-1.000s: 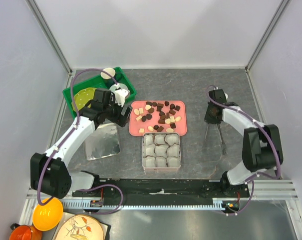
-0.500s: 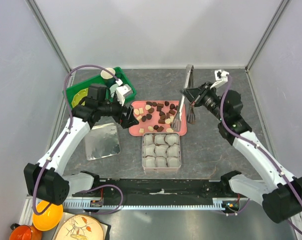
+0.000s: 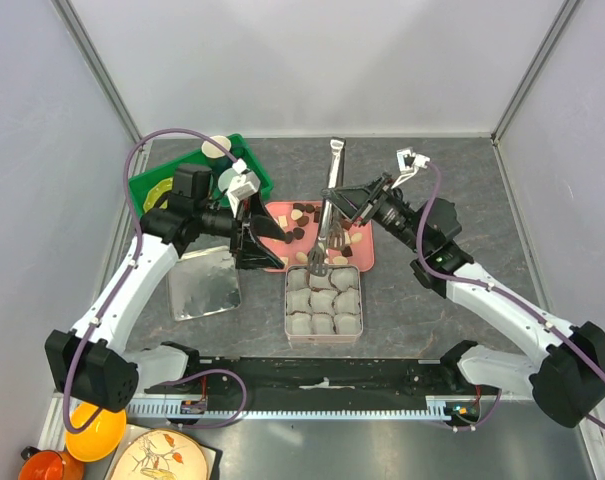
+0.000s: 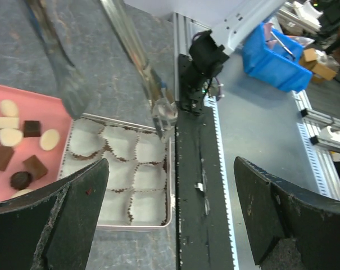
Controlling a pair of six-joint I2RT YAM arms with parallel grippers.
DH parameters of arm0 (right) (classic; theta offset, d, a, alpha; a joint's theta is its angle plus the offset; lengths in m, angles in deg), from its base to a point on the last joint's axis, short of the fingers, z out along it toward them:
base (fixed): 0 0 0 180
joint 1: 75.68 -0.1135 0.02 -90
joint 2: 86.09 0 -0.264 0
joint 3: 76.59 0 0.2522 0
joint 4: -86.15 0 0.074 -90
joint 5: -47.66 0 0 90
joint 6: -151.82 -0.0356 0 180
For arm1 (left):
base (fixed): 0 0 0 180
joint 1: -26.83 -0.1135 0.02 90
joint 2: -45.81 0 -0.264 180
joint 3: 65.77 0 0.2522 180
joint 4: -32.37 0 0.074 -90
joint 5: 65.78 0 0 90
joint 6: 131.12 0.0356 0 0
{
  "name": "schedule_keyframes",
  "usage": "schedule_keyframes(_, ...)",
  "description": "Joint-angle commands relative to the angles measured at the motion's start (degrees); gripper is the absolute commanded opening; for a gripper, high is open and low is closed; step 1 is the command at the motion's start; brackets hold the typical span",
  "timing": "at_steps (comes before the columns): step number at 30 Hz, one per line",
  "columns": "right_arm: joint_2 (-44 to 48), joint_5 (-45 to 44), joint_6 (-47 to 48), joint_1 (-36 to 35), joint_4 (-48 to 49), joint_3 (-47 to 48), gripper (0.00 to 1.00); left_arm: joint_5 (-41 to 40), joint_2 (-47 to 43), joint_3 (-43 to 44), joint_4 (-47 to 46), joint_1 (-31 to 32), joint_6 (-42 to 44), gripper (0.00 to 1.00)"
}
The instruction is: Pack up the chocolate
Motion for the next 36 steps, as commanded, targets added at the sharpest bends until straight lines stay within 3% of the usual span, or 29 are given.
schedule_keyframes(1,-1.84,-2.55,-1.14,-1.99,7.62,2.49,0.00,8.20,0.95,-0.79,0.07,0.21,1.52,0.99)
schedule_keyframes(5,-4.13,-3.17,-3.85,-3.66,13.40,2.58,0.00,7.07,1.39,-0.52,-0.28,1.09,1.52,0.97)
schedule_keyframes(17,-8.70,-10.63,-1.93,-10.69,18.08,5.13,0.00,4.33,2.53,-2.10,-1.78,2.50,0.64,0.83)
schedule_keyframes(20,-8.87,-12.66,-0.53,-12.18,18.60,5.22,0.00,4.25,2.36,-2.72,-1.87,2.50,0.99,0.66)
schedule_keyframes(22,-9.14,-12.92,-0.09,-12.80,18.78,5.39,0.00,4.16,2.27,-2.98,-1.87,2.50,1.26,0.42)
schedule_keyframes(24,-9.40,-13.10,0.00,-13.41,18.87,5.22,0.00,3.02,2.18,-2.98,-1.78,2.50,1.26,0.11)
schedule_keyframes(25,-9.49,-13.19,0.09,-13.59,19.13,5.04,0.00,2.75,2.01,-2.98,-1.69,2.50,1.34,0.05)
schedule_keyframes(32,-6.96,-13.19,3.77,-13.86,13.00,4.78,0.00,2.14,0.95,-3.16,1.29,2.50,4.06,0.01)
schedule_keyframes(35,-3.01,-11.44,9.72,-13.68,1.32,6.35,0.10,1.44,0.16,-2.81,3.66,2.41,6.26,0.01)
schedule_keyframes(36,-2.03,-8.65,11.50,-13.68,-1.67,6.88,0.19,1.09,-0.19,-2.72,4.36,2.32,6.96,0.01)
